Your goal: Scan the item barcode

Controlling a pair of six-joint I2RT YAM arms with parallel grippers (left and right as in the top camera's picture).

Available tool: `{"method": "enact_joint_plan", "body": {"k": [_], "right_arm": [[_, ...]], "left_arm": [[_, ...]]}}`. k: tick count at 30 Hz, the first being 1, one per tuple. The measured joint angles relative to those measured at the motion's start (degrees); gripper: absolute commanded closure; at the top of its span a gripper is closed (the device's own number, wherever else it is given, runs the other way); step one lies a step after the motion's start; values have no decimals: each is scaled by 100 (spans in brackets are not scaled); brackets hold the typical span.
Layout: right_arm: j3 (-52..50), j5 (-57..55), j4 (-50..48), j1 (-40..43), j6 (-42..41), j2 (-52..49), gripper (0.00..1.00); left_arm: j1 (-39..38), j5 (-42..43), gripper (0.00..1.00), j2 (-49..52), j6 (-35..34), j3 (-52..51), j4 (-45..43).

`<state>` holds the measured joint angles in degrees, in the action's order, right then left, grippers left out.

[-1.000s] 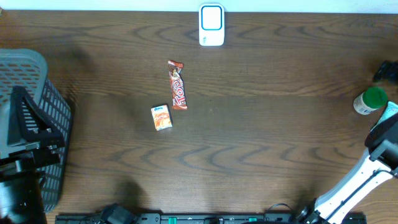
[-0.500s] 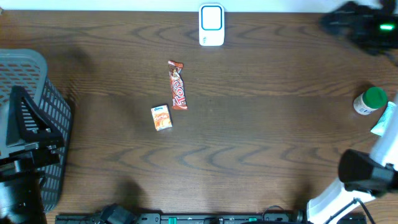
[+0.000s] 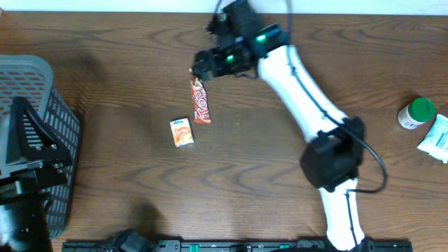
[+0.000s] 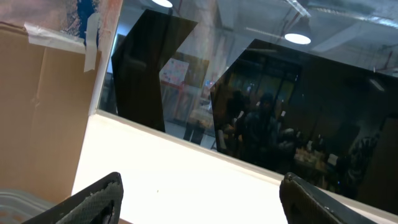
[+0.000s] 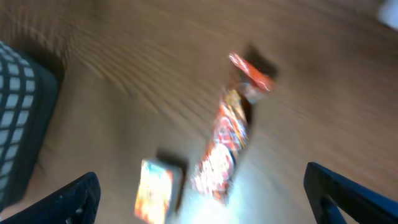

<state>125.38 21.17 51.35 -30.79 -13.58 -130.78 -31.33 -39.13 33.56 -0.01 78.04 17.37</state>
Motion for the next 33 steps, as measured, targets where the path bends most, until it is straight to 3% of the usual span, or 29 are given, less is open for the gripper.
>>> {"method": "enact_joint_plan", "body": {"k": [8,15,22,30,33], "right_arm": [[0,-153,-1447,-120,-402,-1128,1],[-22,-452,-1899,-72,-695,-1475,1],[-20,-557,-2024,-72,-837,-1679,11],[24,-146,-2142,-42,-544,-1810,52],[24,35,-2011,-20,-321,-1838,86]], "left_arm": [[0,0,19,0,-2,0,-2],[0,0,19,0,-2,0,0],[0,0,19,0,-2,0,-2],[0,0,19,0,-2,-2,-2],[0,0,19,0,-2,-2,-2]]}}
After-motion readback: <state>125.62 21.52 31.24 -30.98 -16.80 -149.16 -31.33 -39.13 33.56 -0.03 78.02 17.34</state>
